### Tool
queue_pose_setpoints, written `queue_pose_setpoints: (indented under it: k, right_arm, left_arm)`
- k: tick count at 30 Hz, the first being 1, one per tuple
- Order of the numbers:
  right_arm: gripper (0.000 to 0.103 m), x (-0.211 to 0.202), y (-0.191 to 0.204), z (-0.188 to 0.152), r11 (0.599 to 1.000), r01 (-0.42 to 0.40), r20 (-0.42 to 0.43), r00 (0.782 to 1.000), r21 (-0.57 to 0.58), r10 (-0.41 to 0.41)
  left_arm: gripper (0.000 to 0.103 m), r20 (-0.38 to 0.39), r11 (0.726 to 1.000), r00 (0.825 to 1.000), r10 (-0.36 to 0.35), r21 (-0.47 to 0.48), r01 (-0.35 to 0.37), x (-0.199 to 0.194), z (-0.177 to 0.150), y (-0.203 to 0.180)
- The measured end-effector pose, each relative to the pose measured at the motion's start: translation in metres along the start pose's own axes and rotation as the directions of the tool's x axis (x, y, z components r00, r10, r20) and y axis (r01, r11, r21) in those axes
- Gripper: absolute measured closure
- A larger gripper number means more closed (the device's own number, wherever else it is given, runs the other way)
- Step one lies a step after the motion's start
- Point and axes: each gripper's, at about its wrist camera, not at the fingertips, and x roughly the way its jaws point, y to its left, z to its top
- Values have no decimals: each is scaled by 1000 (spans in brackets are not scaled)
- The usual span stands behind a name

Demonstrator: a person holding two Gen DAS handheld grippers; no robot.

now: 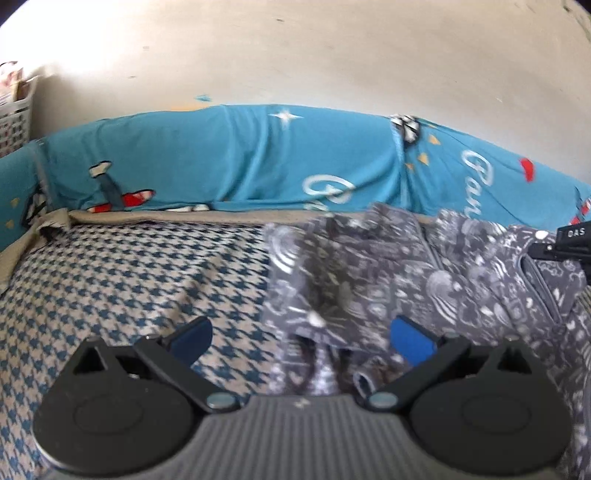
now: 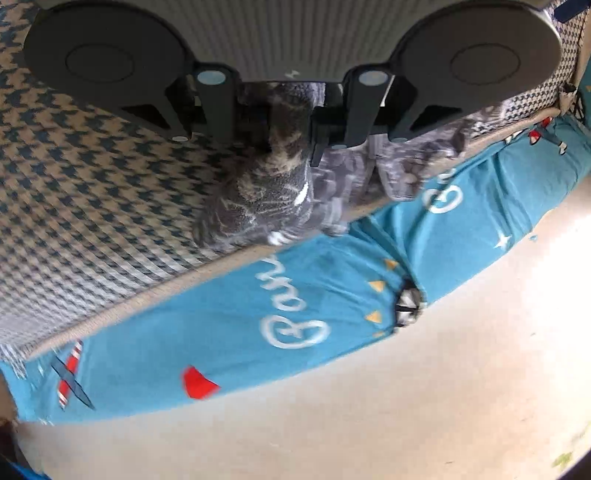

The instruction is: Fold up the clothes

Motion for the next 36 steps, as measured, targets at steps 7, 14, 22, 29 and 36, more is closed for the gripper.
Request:
queue_pose_setpoints:
  k: [7, 14, 22, 29, 36]
  right_arm:
    - [84, -2, 114, -6, 948, -98, 31, 993, -303, 113]
    - [72, 36, 211, -73, 820, -186, -96, 983, -542, 160]
    - [58, 35, 215, -97, 783, -289, -191, 957, -551, 219]
    - [45, 32, 198, -60, 865, -218, -102, 976, -452, 192]
    - [45, 76, 205, -45, 912, -150, -142, 985, -382, 102]
  left_arm:
    - [0, 48, 987, 992, 121, -117, -115, -11, 10, 36]
    - [0, 46, 938, 982, 181, -309, -159, -21, 13, 82]
    - [0, 51, 928, 982, 182, -339, -154, -27, 15, 91]
    - [0, 46, 924, 984, 172, -355, -144, -30, 14, 89]
    - [0, 26, 923, 985, 170, -355, -150, -29, 14, 89]
